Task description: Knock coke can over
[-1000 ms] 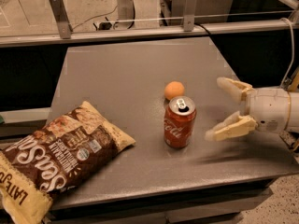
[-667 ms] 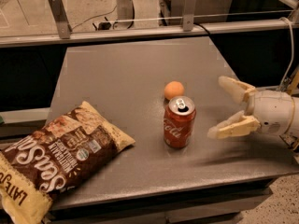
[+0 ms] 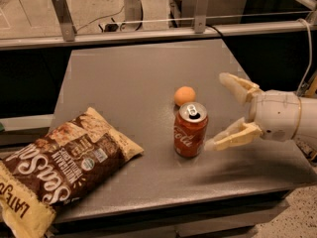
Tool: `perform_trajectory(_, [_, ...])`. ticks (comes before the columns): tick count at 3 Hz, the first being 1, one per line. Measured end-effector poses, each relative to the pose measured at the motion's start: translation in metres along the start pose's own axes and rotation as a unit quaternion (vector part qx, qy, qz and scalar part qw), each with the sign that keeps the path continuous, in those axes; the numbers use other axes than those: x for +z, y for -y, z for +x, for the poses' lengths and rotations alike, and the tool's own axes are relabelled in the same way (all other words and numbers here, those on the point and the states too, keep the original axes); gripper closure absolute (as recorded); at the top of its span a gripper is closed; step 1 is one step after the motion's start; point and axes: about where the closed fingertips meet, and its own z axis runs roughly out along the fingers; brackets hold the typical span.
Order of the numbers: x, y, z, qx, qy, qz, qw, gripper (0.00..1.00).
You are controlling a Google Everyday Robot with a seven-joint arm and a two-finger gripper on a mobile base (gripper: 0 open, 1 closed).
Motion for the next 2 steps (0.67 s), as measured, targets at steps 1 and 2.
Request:
perform_trajectory(1, [0.021, -0.017, -0.007, 0.003, 0.013, -0.029, 0.9995, 0.0])
perform_trajectory(2, [0.039, -0.033, -0.011, 0.026, 0.038, -0.064, 0.9969, 0.0])
